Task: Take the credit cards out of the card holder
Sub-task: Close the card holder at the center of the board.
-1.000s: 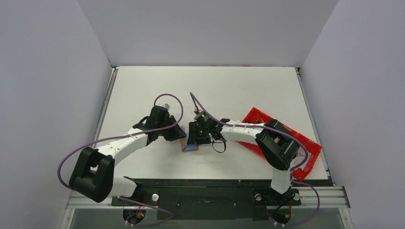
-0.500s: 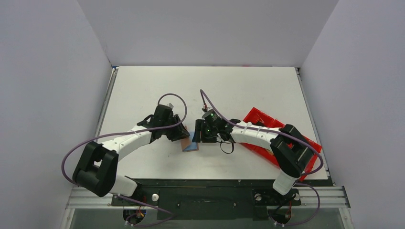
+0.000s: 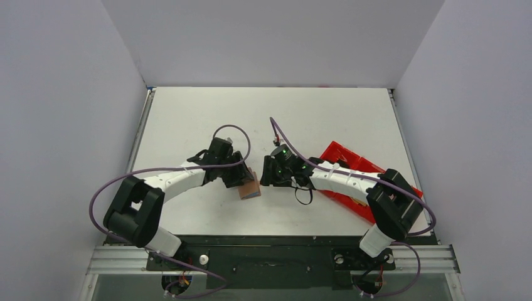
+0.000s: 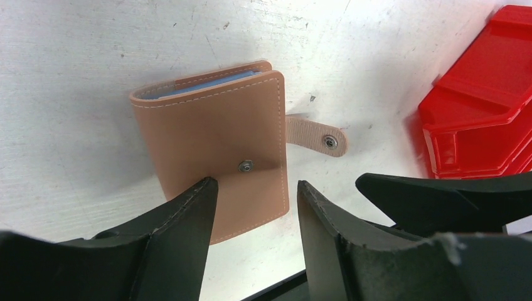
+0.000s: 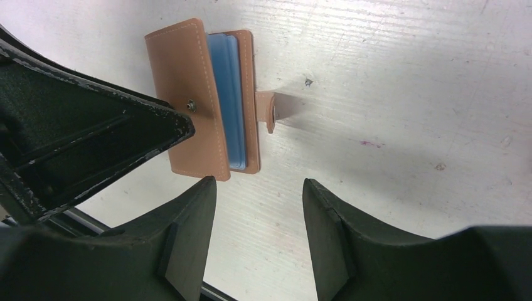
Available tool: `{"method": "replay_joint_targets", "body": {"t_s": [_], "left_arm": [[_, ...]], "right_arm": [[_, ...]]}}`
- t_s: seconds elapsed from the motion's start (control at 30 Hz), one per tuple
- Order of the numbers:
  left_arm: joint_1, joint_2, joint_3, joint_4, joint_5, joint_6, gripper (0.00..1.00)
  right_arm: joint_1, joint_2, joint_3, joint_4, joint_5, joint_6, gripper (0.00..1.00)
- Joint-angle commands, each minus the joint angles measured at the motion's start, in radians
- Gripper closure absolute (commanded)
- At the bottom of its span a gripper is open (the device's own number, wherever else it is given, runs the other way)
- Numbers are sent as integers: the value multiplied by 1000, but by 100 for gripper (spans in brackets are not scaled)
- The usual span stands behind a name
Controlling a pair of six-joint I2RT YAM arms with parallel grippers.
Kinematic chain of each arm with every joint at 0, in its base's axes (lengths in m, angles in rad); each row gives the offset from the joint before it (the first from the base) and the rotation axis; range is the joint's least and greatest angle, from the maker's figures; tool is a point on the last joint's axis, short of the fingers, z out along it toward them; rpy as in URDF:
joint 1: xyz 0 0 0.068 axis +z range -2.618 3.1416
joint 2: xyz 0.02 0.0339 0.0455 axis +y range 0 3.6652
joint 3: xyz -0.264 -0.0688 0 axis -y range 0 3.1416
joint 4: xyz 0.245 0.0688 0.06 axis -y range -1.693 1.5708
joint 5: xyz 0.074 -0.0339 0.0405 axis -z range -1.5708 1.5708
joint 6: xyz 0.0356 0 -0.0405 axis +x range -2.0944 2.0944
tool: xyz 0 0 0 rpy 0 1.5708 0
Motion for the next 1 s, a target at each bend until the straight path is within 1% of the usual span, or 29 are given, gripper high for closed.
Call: {"method": "replay_joint_targets", "body": {"t_s": [0.0, 0.2, 0.27, 0.3, 0.33, 0.37, 0.47, 0.53, 0.57, 0.67, 0.7, 0.77, 0.9, 0.97], "left_arm": [[-9, 28, 40, 28, -15, 14, 52], [-14, 74, 38, 45, -19, 12, 52], [-15, 90, 38, 50, -22, 8, 56], [-16, 94, 36, 58, -22, 8, 60], [-18, 101, 34, 59, -24, 6, 63], [-19, 104, 34, 61, -26, 6, 68], [-20, 116, 29, 63, -32, 8, 76], [-21, 122, 29, 61, -38, 14, 85], [-21, 124, 30, 55, -41, 17, 87], [-22, 146, 42, 35, -54, 41, 100], [-22, 149, 46, 23, -56, 47, 100], [-22, 163, 56, 6, -61, 69, 100], [-21, 184, 75, -11, -54, 101, 100], [-22, 200, 89, -20, -46, 119, 100]], "right_arm": [[-7, -34, 0, 1, 51, -5, 51], [-5, -27, -2, 5, 51, -6, 52], [-5, -23, 0, 5, 52, -7, 52], [-6, -21, 2, 6, 53, -8, 52], [-8, -21, 3, 5, 53, -8, 53], [-9, -22, 3, 6, 54, -9, 53], [-14, -22, 5, 7, 55, -10, 53], [-22, -24, 1, 7, 60, -11, 53], [-26, -26, -1, 8, 66, -9, 53], [-51, -36, -16, 13, 70, 4, 57], [-57, -38, -19, 16, 96, 11, 58], [-74, -39, -22, 22, 113, 22, 65], [-83, -16, -6, 23, 138, 44, 74], [-84, 7, 7, 23, 145, 48, 77]]}}
